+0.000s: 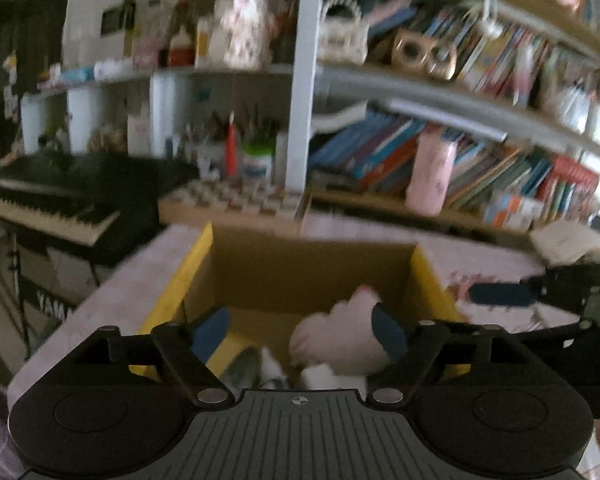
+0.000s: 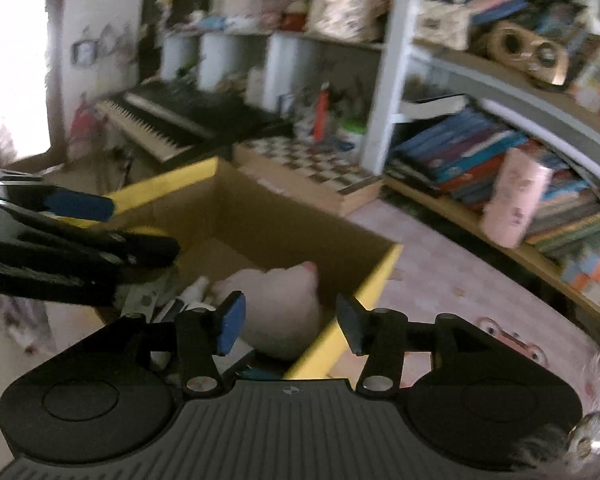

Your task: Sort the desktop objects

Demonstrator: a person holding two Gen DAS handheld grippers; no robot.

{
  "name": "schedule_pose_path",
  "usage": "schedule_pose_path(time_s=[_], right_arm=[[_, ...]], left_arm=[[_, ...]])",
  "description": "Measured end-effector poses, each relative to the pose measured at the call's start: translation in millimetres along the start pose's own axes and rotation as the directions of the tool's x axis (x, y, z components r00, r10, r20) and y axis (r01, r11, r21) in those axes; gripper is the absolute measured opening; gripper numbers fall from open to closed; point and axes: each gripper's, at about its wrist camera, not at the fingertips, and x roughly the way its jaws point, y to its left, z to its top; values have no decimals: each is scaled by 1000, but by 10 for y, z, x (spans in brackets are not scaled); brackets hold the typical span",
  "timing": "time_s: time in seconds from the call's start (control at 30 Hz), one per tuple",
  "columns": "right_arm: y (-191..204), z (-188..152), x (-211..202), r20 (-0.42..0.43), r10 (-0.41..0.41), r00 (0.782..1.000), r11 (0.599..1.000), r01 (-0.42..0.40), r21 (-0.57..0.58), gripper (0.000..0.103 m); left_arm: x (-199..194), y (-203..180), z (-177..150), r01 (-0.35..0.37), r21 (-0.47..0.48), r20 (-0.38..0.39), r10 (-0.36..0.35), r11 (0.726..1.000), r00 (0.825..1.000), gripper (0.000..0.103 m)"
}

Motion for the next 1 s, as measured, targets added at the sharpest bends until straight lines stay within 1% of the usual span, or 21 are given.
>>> schedule_pose_path(time_s=[0.13, 0.17, 0.2, 0.23, 0.3, 0.37, 0.43, 0.53, 0.73, 0.9, 1.0], right_arm=[[-11, -71, -338, 40, -77, 996, 990, 72, 119, 55], [1, -101, -427, 48, -95, 994, 986, 88, 141, 56], [10, -132, -511, 56, -112, 992, 982, 102, 158, 61], [31, -174, -612, 65, -133, 989, 977, 120, 178, 67], [70, -254, -779, 77, -168, 983, 966, 148, 213, 71], [131, -358, -963, 79, -209, 975, 950, 183, 254, 73], [197, -469, -1128, 78, -249, 965, 932, 217, 291, 77], [299, -650, -1372, 53, -304, 951, 899, 268, 348, 80], [539, -996, -1786, 5, -359, 933, 863, 330, 383, 81], [662, -1242, -2029, -43, -392, 919, 832, 374, 409, 81], [721, -1373, -2161, -66, -412, 909, 815, 400, 419, 82]], left_arm=[[-284, -91, 15, 27, 29, 66, -28, 999, 997, 91], [-346, -103, 6, 25, 33, 80, -28, 999, 996, 95], [-422, -115, -14, 19, 36, 96, -22, 999, 995, 98], [-488, -121, -39, 8, 37, 107, -12, 999, 994, 100], [-628, -120, -107, -11, 40, 123, 6, 999, 992, 102], [-751, -107, -186, -13, 46, 127, 7, 999, 992, 102], [-885, -80, -277, -5, 49, 121, -1, 999, 993, 103], [-1083, -40, -433, 1, 43, 101, -5, 999, 995, 103], [-1393, -27, -768, 15, 36, 85, -18, 999, 996, 103], [-1521, -73, -941, 44, 17, 38, -45, 999, 998, 103], [-1576, -112, -1030, 62, 23, 18, -63, 998, 998, 103]])
